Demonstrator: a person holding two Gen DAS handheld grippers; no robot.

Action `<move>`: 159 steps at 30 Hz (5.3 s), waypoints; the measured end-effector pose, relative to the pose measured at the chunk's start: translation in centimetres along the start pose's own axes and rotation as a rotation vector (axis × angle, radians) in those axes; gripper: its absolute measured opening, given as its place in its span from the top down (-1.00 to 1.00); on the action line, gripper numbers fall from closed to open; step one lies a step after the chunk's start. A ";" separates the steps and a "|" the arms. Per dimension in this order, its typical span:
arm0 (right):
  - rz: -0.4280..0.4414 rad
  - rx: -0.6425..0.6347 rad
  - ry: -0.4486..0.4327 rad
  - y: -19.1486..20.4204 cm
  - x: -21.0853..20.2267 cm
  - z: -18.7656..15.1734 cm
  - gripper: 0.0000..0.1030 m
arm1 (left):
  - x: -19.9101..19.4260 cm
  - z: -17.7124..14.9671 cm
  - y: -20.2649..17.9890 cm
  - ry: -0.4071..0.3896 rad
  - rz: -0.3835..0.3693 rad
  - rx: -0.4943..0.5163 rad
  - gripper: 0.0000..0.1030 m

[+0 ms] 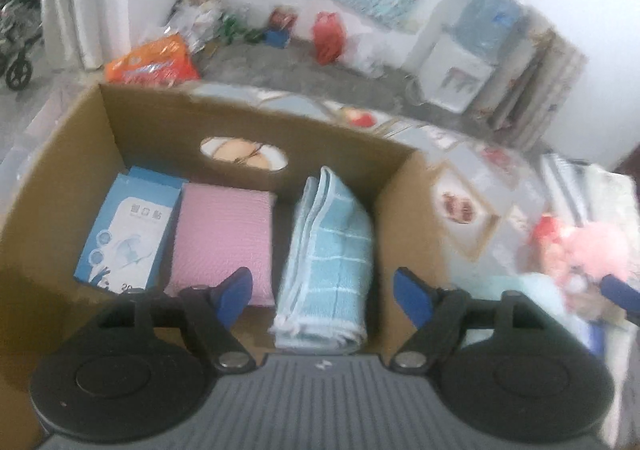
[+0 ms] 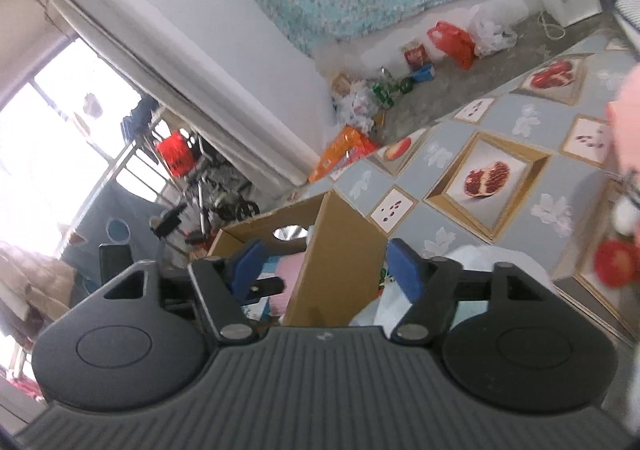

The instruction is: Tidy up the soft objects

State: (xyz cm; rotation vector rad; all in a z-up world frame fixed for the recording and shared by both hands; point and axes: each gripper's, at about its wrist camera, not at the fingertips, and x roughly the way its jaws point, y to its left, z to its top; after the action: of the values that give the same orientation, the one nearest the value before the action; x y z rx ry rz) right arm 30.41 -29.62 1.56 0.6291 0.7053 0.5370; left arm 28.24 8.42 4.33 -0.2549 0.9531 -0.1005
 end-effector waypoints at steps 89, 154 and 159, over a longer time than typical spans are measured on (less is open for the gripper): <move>-0.201 0.398 -0.295 -22.0 -10.2 -9.0 -0.05 | 13.2 -11.7 -29.6 0.258 -0.356 0.281 -0.03; -0.030 0.226 -0.170 -4.1 -17.3 -29.2 -0.07 | -5.6 -28.8 -10.7 0.083 -0.379 0.237 -0.50; -0.039 0.233 -0.113 -4.7 -18.4 -29.9 -0.10 | -6.4 -30.0 -11.6 0.034 -0.336 0.352 -0.56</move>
State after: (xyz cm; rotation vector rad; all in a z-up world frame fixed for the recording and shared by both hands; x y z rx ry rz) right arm -2.06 -34.49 -11.69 0.8550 0.6767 0.3829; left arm 0.43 -6.63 -4.16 -0.0857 0.9024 -0.5772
